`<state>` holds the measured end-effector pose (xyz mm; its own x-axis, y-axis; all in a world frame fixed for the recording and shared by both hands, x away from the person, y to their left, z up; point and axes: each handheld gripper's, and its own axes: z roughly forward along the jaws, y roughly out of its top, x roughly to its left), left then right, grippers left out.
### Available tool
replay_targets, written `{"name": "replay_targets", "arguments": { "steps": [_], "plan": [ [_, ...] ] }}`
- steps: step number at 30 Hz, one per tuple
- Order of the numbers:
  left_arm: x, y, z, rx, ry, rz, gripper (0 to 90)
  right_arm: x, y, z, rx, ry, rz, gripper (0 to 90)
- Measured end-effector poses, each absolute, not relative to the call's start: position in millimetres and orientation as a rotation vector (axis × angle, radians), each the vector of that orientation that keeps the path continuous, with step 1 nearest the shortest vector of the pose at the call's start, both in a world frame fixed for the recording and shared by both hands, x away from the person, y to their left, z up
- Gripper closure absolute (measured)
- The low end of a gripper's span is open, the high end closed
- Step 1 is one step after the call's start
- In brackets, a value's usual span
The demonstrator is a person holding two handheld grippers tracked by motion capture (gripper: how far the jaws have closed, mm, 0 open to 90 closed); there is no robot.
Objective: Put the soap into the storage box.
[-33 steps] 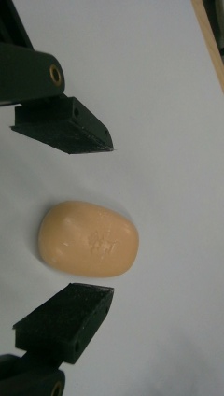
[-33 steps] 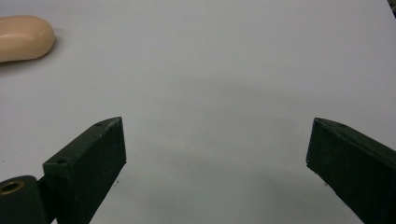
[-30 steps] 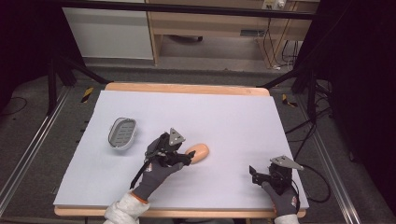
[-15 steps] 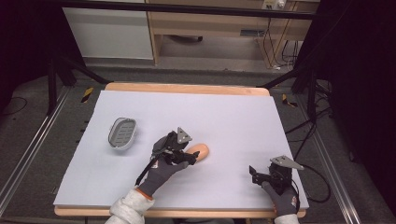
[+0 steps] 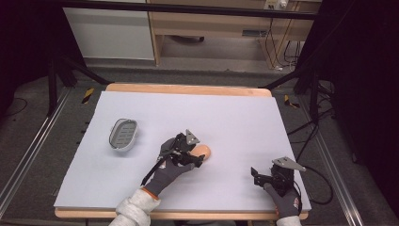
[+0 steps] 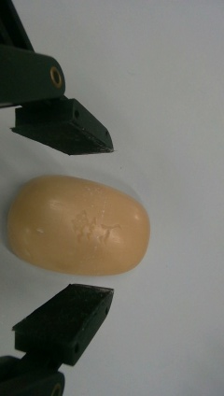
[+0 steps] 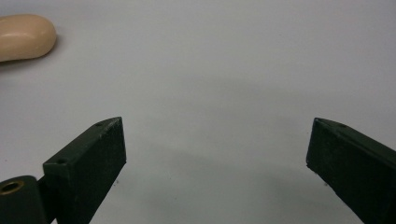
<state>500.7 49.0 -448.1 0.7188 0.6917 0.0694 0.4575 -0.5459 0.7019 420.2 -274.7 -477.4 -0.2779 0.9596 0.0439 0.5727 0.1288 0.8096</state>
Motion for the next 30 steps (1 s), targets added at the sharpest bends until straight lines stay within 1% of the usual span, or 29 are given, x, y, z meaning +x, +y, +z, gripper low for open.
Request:
{"name": "replay_targets", "arguments": {
  "steps": [10, 25, 30],
  "plan": [
    [506.3, 40.7, -457.9, 2.279, 0.873, 0.444, 23.8, 420.5, -274.2, -477.6, 1.473, 1.919, 1.016, 5.0],
    [514.0, 33.9, -470.0, 2.322, 0.887, 0.394, 22.9, 421.3, -273.8, -478.3, 1.469, 1.923, 1.01, 5.0],
    [514.5, 32.4, -472.2, 2.33, 0.888, 0.391, 25.2, 421.0, -273.5, -477.9, 1.478, 1.925, 1.015, 5.0]
  ]
}}
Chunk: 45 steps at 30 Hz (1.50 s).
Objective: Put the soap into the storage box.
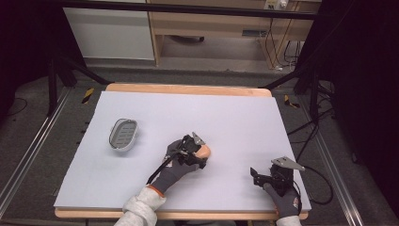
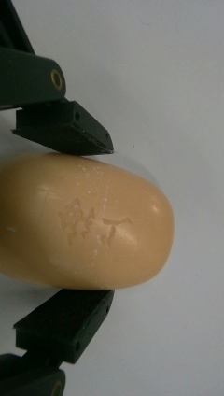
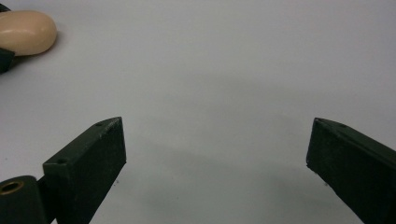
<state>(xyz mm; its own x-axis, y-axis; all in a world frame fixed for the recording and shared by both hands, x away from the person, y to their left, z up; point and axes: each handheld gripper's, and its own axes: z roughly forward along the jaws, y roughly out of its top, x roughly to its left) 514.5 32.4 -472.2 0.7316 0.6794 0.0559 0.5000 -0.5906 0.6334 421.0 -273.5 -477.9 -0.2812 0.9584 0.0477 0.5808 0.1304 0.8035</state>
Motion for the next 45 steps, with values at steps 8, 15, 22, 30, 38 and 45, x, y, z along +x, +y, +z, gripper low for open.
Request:
{"name": "replay_targets", "arguments": {
  "steps": [8, 15, 22, 30, 38, 45],
  "plan": [
    [515.2, 33.0, -471.8, 2.332, 0.894, 0.367, 29.0, 421.2, -273.2, -477.9, 1.477, 1.926, 1.014, 5.0],
    [514.9, 33.0, -471.2, 2.338, 0.89, 0.366, 30.6, 421.3, -273.1, -478.0, 1.48, 1.927, 1.014, 5.0],
    [511.7, 34.9, -467.1, 2.338, 0.892, 0.36, 30.9, 421.4, -273.4, -478.1, 1.474, 1.926, 1.012, 5.0],
    [505.8, 45.5, -451.6, 2.284, 0.894, 0.355, 31.1, 421.3, -273.2, -477.8, 1.477, 1.925, 1.012, 5.0],
    [499.4, 62.3, -434.2, 2.238, 0.899, 0.369, 31.2, 421.3, -273.5, -477.8, 1.477, 1.923, 1.01, 5.0],
    [493.5, 79.6, -426.7, 2.216, 0.912, 0.384, 31.2, 420.9, -273.5, -477.2, 1.482, 1.921, 1.013, 5.0]
  ]
}}
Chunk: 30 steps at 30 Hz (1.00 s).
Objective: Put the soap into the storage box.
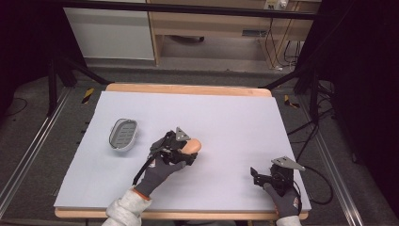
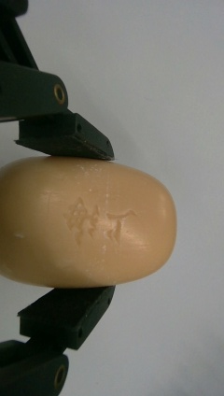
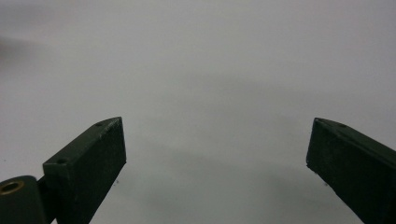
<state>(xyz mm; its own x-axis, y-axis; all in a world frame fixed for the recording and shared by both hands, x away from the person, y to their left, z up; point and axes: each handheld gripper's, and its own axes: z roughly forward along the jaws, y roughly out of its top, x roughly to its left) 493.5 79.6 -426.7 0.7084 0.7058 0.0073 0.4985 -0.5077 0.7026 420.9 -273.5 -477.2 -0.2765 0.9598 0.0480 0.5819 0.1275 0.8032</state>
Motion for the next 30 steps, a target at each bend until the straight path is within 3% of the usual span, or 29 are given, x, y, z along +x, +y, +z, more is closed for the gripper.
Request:
{"name": "replay_targets", "arguments": {
  "steps": [30],
  "plan": [
    [473.4, 160.3, -412.0, 2.097, 1.021, 0.456, 31.4, 421.2, -273.7, -476.9, 1.478, 1.918, 1.003, 5.0]
  ]
}}
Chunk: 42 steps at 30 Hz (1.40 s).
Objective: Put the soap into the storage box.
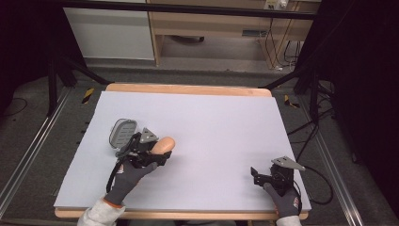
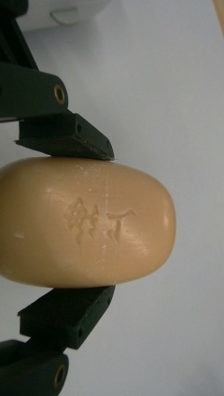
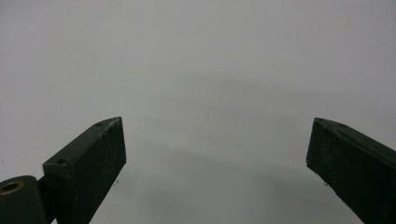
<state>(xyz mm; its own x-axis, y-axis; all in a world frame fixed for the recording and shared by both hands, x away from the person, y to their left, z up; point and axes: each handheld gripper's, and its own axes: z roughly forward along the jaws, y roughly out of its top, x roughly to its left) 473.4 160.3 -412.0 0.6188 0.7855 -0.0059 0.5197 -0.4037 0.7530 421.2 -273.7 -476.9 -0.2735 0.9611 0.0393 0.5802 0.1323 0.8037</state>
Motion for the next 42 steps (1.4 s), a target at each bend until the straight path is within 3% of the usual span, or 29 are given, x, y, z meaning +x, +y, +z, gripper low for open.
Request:
{"name": "replay_targets", "arguments": {
  "steps": [19, 42],
  "plan": [
    [491.0, 212.2, -393.3, 1.994, 1.146, 0.559, 31.5, 421.7, -271.4, -475.8, 1.459, 1.925, 0.998, 5.0],
    [518.3, 257.3, -407.3, 1.92, 1.332, 0.634, 31.6, 423.4, -271.1, -477.1, 1.464, 1.93, 0.99, 5.0]
  ]
}}
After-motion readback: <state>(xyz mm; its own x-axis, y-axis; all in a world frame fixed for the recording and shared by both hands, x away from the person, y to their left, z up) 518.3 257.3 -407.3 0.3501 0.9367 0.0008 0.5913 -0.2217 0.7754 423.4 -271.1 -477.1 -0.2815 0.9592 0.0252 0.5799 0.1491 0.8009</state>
